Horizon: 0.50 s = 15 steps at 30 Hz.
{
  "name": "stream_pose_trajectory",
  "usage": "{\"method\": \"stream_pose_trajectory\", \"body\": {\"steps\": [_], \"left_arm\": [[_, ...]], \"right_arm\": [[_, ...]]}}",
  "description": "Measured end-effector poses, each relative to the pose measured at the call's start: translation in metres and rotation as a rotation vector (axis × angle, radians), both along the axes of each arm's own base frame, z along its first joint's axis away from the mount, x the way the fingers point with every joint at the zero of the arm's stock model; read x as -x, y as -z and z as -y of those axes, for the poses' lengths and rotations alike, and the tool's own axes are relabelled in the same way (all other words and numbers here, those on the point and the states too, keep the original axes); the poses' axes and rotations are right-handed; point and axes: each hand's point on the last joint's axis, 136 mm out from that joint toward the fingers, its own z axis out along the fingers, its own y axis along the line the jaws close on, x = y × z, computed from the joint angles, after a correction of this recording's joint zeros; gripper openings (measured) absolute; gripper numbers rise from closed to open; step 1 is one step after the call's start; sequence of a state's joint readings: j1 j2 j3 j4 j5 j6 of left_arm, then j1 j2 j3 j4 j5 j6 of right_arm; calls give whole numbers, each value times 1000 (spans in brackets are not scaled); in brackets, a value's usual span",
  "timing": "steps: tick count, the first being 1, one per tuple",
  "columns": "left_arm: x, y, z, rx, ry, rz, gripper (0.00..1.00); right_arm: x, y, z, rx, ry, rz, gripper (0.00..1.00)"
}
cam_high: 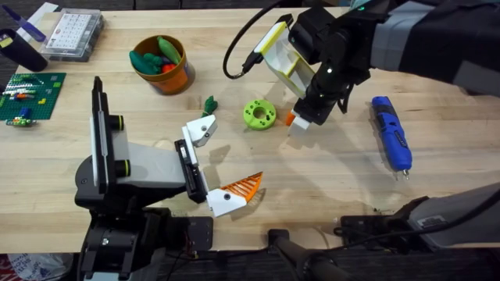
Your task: Pick up the gripper from the table and insert it into the empty holder that is missing its gripper. Then pick up a screw, insert it into the mounting hole, and use the screwdriver to tighten it. Finally, clean up the table by picking up the vegetable and placing it into the bucket.
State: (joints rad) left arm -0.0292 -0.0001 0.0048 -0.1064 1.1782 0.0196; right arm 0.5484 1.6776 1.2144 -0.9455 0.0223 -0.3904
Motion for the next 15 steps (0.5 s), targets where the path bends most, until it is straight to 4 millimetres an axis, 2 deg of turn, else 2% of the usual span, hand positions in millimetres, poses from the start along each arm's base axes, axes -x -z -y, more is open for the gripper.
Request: {"method": "stream_pose_trajectory", "body": {"steps": [15], "left_arm": [[0, 1, 0, 0, 0, -10, 990]], "right_arm": [[-6, 0, -4, -13, -17, 25, 627]]}}
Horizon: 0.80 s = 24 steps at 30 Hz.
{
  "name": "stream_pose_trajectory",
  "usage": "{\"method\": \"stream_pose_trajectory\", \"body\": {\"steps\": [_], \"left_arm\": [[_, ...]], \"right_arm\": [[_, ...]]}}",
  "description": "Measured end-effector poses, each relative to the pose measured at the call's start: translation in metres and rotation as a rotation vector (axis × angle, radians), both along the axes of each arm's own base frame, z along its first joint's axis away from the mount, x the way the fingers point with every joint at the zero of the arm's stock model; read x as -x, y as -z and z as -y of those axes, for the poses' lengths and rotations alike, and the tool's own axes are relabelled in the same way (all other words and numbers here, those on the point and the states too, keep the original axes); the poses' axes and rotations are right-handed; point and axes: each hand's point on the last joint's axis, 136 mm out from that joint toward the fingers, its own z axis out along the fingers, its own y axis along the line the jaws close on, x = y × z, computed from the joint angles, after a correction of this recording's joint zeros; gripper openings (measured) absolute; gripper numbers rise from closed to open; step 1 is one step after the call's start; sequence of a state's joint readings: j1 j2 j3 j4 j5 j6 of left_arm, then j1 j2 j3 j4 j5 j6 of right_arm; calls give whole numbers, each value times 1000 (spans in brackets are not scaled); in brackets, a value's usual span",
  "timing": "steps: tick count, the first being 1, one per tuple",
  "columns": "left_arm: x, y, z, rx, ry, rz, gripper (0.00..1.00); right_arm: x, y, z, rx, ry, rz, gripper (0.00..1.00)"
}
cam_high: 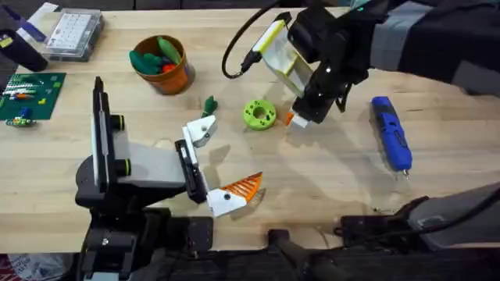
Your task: Pick up the gripper from the table and insert it into the empty holder that is missing its gripper. Then pick up a screw, insert it into the mounting hole, and use the screwdriver to tighten it. Finally, clean up the table by picking up the vegetable and placing it into the bucket.
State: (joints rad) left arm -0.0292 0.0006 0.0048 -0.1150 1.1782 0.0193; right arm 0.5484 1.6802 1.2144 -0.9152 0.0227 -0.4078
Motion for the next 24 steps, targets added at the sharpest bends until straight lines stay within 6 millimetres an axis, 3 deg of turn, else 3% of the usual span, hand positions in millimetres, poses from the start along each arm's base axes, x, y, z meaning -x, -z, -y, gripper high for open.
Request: {"method": "stream_pose_trajectory", "body": {"steps": [8, 18, 24], "left_arm": [[0, 0, 0, 0, 0, 0, 990], [0, 0, 0, 0, 0, 0, 990], [0, 0, 0, 0, 0, 0, 990]], "right_arm": [[-15, -2, -9, -20, -136, 74, 627], [1, 0, 1, 28, -279, 14, 627], [0, 0, 1, 33, -328, 21, 627]]}}
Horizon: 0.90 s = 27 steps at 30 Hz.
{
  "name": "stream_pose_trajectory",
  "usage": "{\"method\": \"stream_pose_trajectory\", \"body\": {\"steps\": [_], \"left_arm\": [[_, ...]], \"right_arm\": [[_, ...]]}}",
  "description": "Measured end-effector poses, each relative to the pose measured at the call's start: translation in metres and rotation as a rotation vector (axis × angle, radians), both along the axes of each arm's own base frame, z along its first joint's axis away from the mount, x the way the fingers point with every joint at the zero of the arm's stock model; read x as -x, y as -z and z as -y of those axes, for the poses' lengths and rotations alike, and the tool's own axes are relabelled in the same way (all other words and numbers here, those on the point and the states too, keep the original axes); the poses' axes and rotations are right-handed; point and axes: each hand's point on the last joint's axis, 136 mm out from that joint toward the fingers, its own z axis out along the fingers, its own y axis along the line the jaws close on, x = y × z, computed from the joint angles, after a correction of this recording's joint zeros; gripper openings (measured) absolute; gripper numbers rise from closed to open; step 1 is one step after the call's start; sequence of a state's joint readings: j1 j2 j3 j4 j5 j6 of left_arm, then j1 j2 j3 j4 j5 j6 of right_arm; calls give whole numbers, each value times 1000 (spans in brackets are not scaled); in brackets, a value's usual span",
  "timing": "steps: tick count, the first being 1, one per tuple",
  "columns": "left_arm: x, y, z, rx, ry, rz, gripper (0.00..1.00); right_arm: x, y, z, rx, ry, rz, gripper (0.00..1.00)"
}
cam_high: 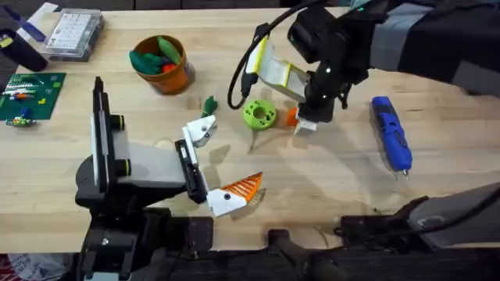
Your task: Pick up the gripper from the table and insert it into the empty holder that is missing its gripper. Then pick up a screw, insert it into the mounting hole, and use the screwdriver to tighten it. Finally, clean up the table by picking up the vegetable and placing it into the bucket.
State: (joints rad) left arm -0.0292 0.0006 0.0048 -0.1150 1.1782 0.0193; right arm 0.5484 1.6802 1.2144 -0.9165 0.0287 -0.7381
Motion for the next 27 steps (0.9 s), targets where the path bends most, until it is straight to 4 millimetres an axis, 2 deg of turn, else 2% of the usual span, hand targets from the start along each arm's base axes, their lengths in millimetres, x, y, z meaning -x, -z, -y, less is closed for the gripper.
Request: {"method": "stream_pose_trajectory", "body": {"steps": [7, 8, 11, 12, 13, 19, 22, 27], "left_arm": [[0, 0, 0, 0, 0, 0, 990], [0, 0, 0, 0, 0, 0, 990], [0, 0, 0, 0, 0, 0, 990], [0, 0, 0, 0, 0, 0, 990], [0, 0, 0, 0, 0, 0, 990], [0, 0, 0, 0, 0, 0, 990], [0, 0, 0, 0, 0, 0, 990], [0, 0, 0, 0, 0, 0, 990]], "right_arm": [[-5, -1, -3, -10, -19, 22, 627], [-6, -1, -3, -10, -28, 25, 558], [-5, -1, -3, -9, -37, 25, 120], [-6, -1, -3, -9, -38, 25, 40], [-6, -1, -3, -10, -40, 26, 17], [-4, -1, -2, -5, -47, 21, 13], [3, -3, 2, 8, -33, -3, 11], [14, -24, 9, -2, 47, -2, 9]]}}
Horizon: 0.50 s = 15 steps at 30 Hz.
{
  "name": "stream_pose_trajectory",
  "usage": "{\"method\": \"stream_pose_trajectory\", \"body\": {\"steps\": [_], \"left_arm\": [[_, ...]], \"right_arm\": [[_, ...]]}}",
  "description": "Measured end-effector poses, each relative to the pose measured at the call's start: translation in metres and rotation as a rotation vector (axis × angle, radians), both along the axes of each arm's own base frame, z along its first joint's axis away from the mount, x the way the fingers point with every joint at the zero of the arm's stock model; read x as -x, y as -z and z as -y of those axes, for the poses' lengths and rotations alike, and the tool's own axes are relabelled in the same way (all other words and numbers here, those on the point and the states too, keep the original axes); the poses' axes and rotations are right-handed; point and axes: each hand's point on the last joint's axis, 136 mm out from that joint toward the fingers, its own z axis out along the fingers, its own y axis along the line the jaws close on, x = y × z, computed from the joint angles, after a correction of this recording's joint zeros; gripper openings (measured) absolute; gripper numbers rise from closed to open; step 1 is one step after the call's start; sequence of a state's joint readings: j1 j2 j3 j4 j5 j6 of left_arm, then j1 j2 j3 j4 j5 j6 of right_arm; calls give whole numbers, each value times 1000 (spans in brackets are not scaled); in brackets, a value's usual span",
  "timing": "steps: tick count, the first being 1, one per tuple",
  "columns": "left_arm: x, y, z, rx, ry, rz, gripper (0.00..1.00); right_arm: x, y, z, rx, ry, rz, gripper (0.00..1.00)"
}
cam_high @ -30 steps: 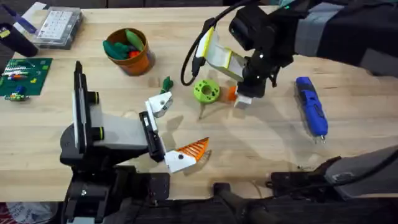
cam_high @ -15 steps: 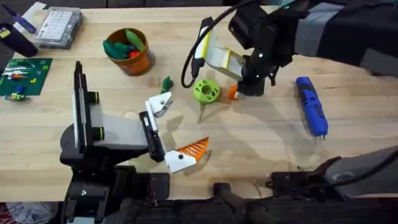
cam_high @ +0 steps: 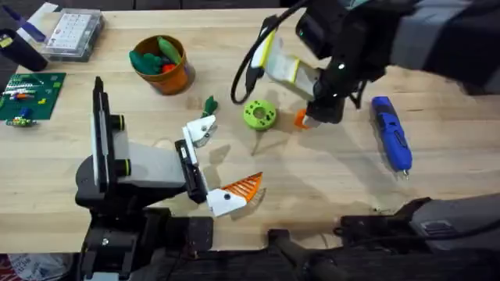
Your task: Pick up the gripper from the table and insert it into the empty holder that is missing its gripper. Then pick up a screw, insert it into the mounting hole, and use the screwdriver to tighten it. Finally, clean up the table by picking up the vegetable and placing it into the bucket.
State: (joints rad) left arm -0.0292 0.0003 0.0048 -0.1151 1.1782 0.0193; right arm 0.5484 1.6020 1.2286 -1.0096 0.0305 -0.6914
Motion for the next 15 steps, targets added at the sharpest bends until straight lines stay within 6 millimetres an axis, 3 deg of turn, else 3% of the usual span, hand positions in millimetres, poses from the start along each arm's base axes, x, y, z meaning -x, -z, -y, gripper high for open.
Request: {"method": "stream_pose_trajectory", "body": {"steps": [8, 15], "left_arm": [[0, 0, 0, 0, 0, 0, 990], [0, 0, 0, 0, 0, 0, 990]], "right_arm": [[19, -62, 2, -84, 244, -15, 8], [59, -82, -14, -223, 364, -190, 8]]}}
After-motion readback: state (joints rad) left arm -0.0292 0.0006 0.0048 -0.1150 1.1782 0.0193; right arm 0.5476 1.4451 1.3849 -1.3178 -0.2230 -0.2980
